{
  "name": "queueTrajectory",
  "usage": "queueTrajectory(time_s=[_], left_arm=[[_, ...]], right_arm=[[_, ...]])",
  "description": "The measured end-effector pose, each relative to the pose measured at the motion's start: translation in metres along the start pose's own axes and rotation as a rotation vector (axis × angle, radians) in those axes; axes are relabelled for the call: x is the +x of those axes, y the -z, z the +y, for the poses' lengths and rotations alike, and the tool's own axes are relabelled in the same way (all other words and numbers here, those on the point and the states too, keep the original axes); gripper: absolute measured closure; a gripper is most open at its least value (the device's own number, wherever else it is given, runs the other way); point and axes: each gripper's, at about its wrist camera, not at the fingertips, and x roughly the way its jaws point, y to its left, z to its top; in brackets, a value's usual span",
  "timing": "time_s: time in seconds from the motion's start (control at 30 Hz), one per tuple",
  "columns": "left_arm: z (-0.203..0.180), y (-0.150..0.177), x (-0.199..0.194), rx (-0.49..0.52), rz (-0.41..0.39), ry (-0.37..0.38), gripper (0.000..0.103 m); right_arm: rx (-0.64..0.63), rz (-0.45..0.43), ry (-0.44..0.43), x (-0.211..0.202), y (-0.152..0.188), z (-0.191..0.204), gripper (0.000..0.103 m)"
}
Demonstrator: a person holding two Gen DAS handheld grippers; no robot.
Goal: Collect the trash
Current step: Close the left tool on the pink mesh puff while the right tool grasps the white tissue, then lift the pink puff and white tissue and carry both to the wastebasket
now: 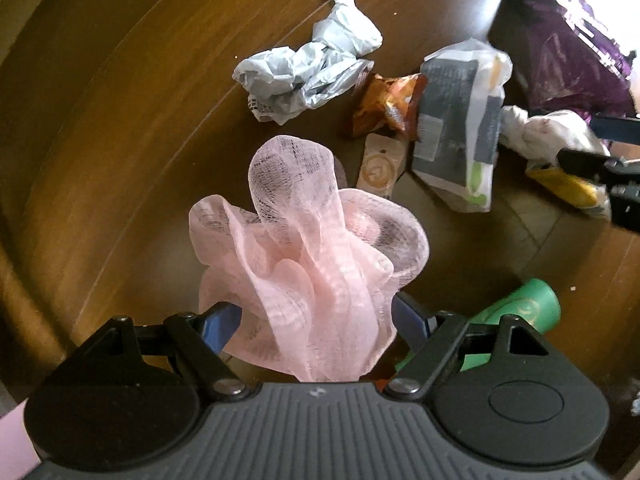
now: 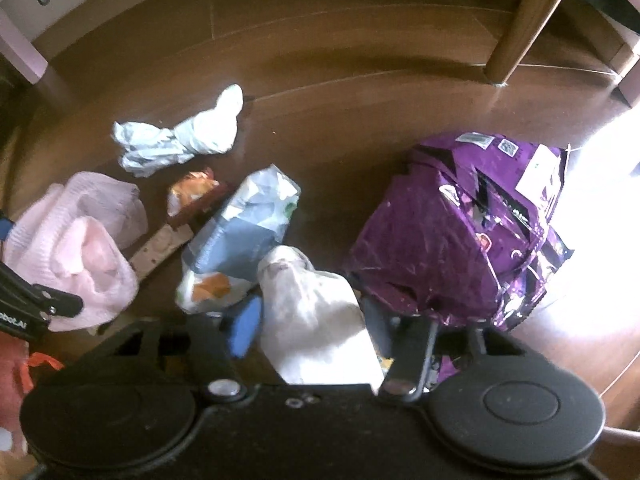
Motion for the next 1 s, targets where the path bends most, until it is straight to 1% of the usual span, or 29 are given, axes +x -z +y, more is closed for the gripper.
queueTrajectory(time_s=[0.03, 0.07, 0.1, 0.13, 0.17, 0.2, 0.33, 0.43, 0.5, 0.63, 0.77, 1.0], left_arm=[[-0.001, 0.001, 0.000, 0.004, 0.001, 0.000, 0.034], [-0.002, 0.001, 0.001, 0.003, 0.004, 0.005, 0.047], [-0.001, 0.001, 0.001, -0.007, 0.011, 0.011, 0.053], [0.000, 0.001, 0.001, -0.017, 0.015, 0.019, 0.062], [0.000, 0.001, 0.001, -0.025, 0.015, 0.027, 0.068], [0.002, 0.001, 0.001, -0.031, 0.013, 0.031, 0.069], [0.003, 0.001, -0.009, -0.025, -0.008, 0.021, 0.081], [0.005, 0.002, -0.021, -0.037, -0.027, -0.005, 0.083], [0.007, 0.004, -0.030, -0.057, -0.032, 0.003, 0.084], [0.008, 0.012, -0.053, -0.057, -0.060, 0.006, 0.084], [0.005, 0.022, -0.083, -0.056, -0.087, 0.010, 0.084], [-0.012, 0.045, -0.159, -0.017, -0.175, 0.031, 0.084]], right_arm=[[0.002, 0.000, -0.001, 0.000, 0.001, -0.001, 0.065], [0.005, 0.001, -0.001, 0.000, 0.002, -0.002, 0.072], [0.013, 0.000, -0.007, 0.000, 0.002, -0.003, 0.081], [0.022, -0.001, -0.017, -0.001, 0.002, -0.004, 0.084], [0.034, -0.003, -0.028, -0.003, 0.003, -0.005, 0.090], [0.040, -0.005, -0.036, -0.005, 0.003, -0.005, 0.097], [0.060, -0.024, -0.047, -0.018, 0.005, -0.003, 0.100], [0.112, -0.046, -0.059, -0.035, 0.008, -0.003, 0.101], [0.164, -0.056, -0.082, -0.047, 0.012, -0.006, 0.101], [0.225, -0.073, -0.087, -0.074, 0.018, -0.007, 0.101], [0.275, -0.101, -0.101, -0.114, 0.022, -0.005, 0.101], [0.295, -0.166, -0.129, -0.199, 0.028, 0.009, 0.101]])
